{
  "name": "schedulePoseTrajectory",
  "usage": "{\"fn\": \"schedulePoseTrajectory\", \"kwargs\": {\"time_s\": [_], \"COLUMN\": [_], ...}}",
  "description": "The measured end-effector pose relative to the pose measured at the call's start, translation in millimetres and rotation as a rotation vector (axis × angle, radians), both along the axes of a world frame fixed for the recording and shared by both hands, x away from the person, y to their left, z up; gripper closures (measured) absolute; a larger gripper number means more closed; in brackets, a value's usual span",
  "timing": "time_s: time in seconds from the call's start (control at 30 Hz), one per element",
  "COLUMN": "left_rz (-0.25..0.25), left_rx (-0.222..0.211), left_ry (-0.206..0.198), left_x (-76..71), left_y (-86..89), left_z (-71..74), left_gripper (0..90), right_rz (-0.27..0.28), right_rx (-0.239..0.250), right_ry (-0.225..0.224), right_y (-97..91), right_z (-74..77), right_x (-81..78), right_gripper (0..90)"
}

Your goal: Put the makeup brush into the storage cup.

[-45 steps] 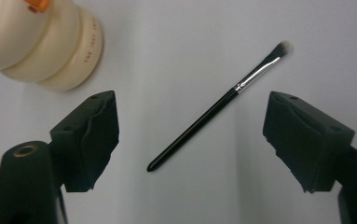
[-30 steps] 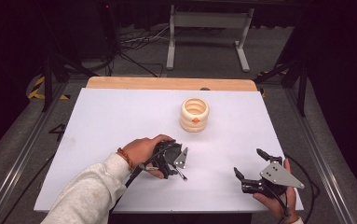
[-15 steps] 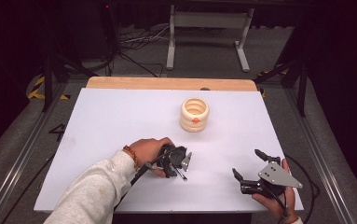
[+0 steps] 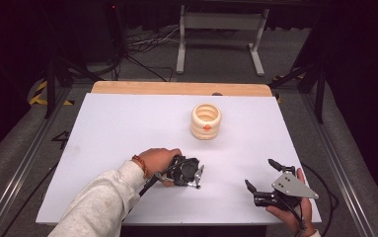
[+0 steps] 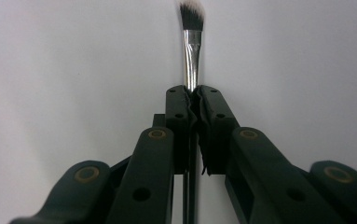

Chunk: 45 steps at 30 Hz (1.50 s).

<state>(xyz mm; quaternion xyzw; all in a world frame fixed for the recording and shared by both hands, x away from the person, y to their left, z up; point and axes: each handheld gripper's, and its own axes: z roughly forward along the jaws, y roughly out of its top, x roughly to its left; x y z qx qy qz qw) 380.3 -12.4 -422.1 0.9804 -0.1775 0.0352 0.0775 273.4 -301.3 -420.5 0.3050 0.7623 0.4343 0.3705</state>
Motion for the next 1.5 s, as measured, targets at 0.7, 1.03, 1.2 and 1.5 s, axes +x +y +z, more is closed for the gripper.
{"fn": "schedulePoseTrajectory", "kwargs": {"time_s": [0.7, 1.03, 1.2, 1.5], "left_rz": [0.153, 0.246, 0.271, 0.348], "left_rx": [-0.171, -0.290, -0.345, -0.453], "left_ry": [-0.090, -0.122, -0.125, -0.133], "left_x": [4.7, 6.0, 4.6, 1.8], "left_y": [33.0, 56.6, 65.7, 90.3], "left_z": [21.2, 31.1, 35.0, 34.7], "left_gripper": [83.7, 83.7, 83.7, 83.7], "right_rz": [-0.045, -0.055, -0.056, -0.051], "right_rx": [-0.003, 0.001, 0.000, -0.002], "right_ry": [0.009, 0.007, 0.008, 0.009], "right_y": [-0.8, -0.8, -1.0, 0.2], "right_z": [0.2, 0.5, 0.3, 0.2], "right_x": [1.6, 1.6, 1.6, 1.5], "right_gripper": [6.6, 6.7, 6.6, 6.5]}}
